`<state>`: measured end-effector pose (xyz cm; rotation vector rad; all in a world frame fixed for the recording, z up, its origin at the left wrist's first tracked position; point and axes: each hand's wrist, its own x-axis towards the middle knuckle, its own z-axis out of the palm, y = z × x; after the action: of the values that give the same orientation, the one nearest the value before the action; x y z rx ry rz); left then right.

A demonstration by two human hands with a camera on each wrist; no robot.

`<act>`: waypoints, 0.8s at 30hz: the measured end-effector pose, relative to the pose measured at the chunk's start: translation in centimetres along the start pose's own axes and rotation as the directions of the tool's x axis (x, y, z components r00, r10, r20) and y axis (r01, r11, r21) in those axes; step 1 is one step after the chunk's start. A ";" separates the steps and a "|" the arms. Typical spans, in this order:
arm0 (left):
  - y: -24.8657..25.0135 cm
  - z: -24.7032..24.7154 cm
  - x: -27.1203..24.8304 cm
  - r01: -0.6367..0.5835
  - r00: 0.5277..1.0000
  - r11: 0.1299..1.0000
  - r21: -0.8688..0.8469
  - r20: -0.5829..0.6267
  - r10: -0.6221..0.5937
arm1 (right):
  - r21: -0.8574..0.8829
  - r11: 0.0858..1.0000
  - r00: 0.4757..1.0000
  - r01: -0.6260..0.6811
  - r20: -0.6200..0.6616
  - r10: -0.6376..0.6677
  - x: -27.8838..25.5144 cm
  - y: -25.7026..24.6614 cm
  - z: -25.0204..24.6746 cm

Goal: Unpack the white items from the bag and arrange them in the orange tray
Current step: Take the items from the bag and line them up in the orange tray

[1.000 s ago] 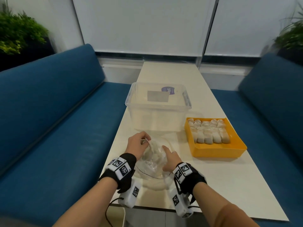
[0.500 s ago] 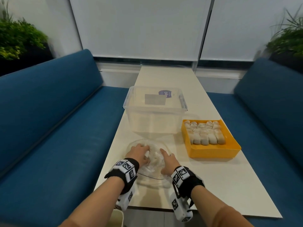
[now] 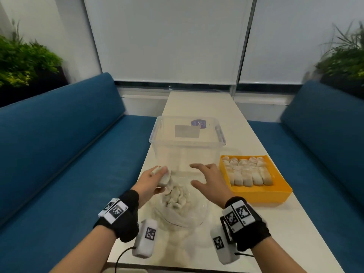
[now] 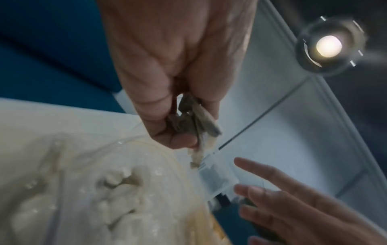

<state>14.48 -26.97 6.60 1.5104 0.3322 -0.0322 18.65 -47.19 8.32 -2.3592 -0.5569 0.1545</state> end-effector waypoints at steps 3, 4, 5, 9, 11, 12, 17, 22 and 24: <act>1.1 0.8 -0.2 0.123 0.992 0.944 -0.306 0.044 -0.115 | 0.207 0.977 0.998 0.055 0.012 -0.059 0.7 -2.2 -0.2; 1.4 1.2 -0.3 0.153 0.988 0.916 -0.370 0.072 -0.136 | 0.258 0.965 0.998 0.046 0.028 -0.055 1.0 -2.7 0.0; 1.5 1.5 -0.4 0.180 0.983 0.891 -0.417 0.100 -0.152 | 0.305 0.952 0.998 0.034 0.045 -0.050 1.2 -3.0 0.3; 2.0 2.3 -0.8 0.254 0.967 0.813 -0.524 0.165 -0.196 | 0.423 0.906 0.999 -0.020 0.042 0.003 1.9 -3.1 1.5; 2.0 2.3 -0.9 0.281 0.959 0.782 -0.557 0.188 -0.211 | 0.510 0.860 0.999 -0.039 0.020 0.033 2.0 -3.1 1.4; 1.9 2.2 -0.9 0.288 0.957 0.773 -0.566 0.190 -0.218 | 0.543 0.839 0.999 -0.041 0.009 0.042 2.1 -3.2 1.3; 1.6 2.0 -1.0 0.345 0.938 0.700 -0.625 0.260 -0.230 | 0.577 0.816 0.998 -0.036 -0.025 0.062 2.4 -3.1 0.5; 1.1 2.1 -0.5 0.347 0.938 0.642 -0.684 0.249 -0.241 | 0.591 0.806 0.999 -0.020 -0.028 0.045 2.8 -3.1 -1.0; 0.9 2.1 -0.3 0.340 0.940 0.641 -0.688 0.237 -0.244 | 0.585 0.811 0.999 -0.015 -0.021 0.034 3.1 -3.2 -1.9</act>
<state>14.82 -29.05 7.56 0.6388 0.4267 -0.2296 20.84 -44.87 11.94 -1.7581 -0.3900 0.2607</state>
